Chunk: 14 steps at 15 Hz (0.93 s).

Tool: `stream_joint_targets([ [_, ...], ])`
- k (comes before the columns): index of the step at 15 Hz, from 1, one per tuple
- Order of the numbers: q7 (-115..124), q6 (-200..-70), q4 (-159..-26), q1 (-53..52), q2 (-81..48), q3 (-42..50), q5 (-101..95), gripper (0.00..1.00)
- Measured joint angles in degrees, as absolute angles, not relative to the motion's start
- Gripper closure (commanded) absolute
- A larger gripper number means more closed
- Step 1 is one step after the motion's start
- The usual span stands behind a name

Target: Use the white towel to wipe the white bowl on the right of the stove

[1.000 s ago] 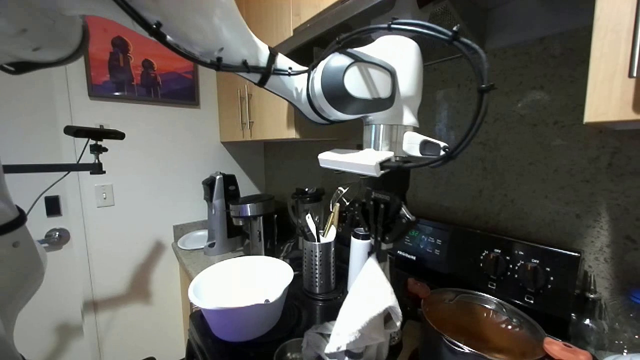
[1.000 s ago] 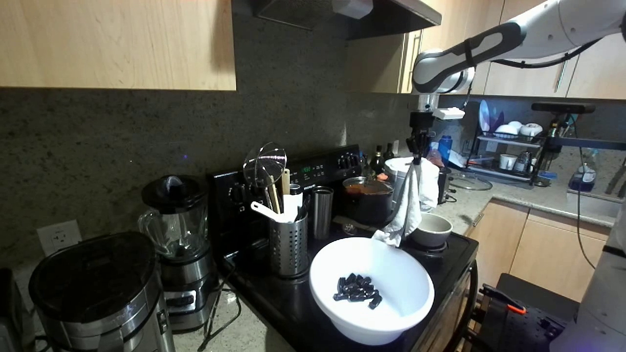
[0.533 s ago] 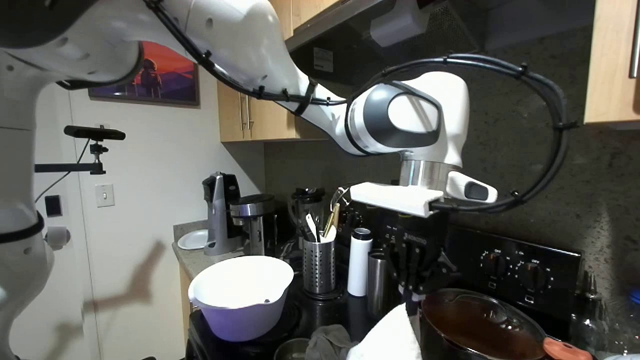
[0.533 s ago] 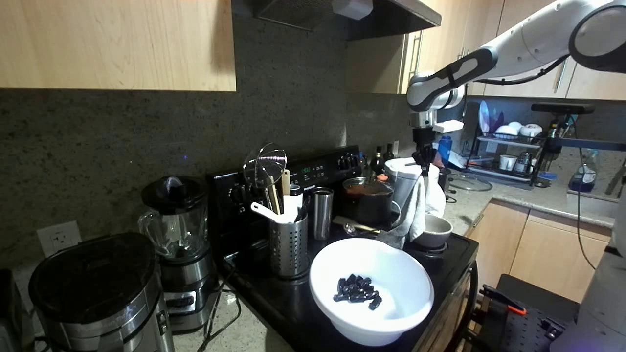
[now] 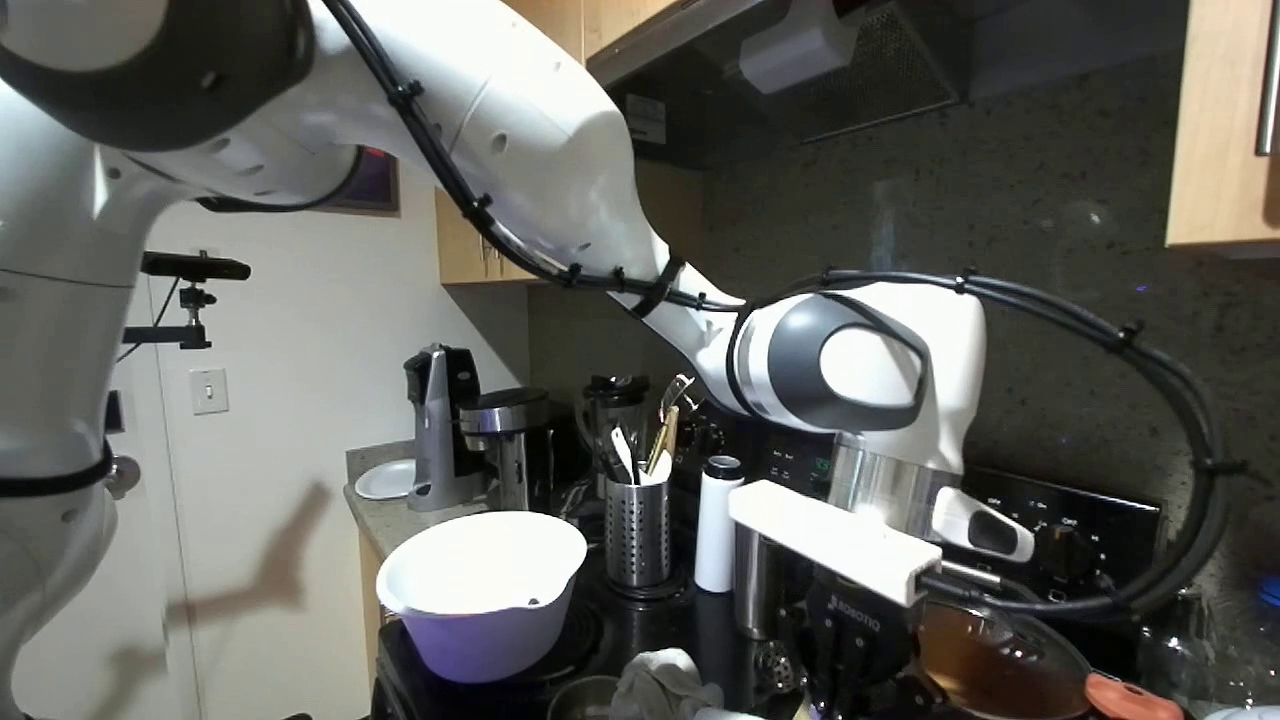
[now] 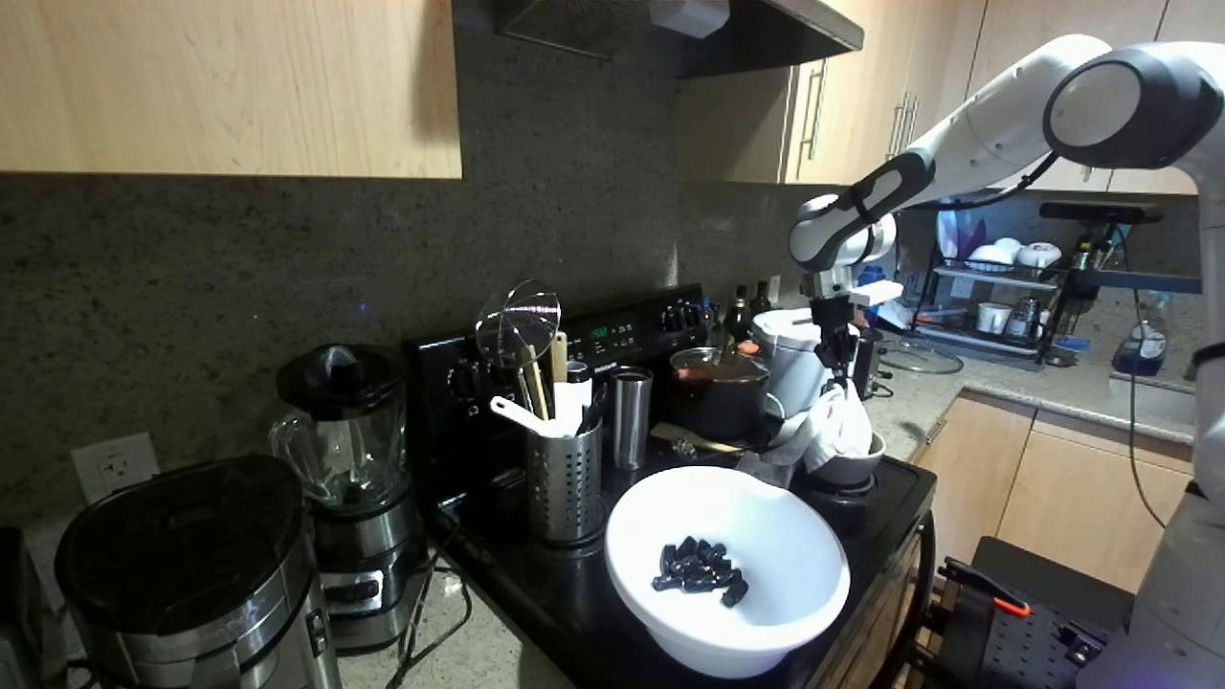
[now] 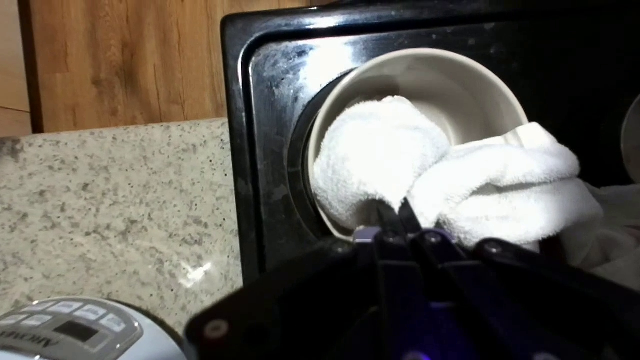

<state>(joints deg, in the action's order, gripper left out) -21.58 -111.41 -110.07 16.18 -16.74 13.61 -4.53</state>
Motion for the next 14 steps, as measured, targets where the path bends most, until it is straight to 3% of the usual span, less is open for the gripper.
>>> stream_joint_targets([
  [14,-26.2,-121.6,-122.7,19.2,-19.2,13.2,-3.2,1.0],
])
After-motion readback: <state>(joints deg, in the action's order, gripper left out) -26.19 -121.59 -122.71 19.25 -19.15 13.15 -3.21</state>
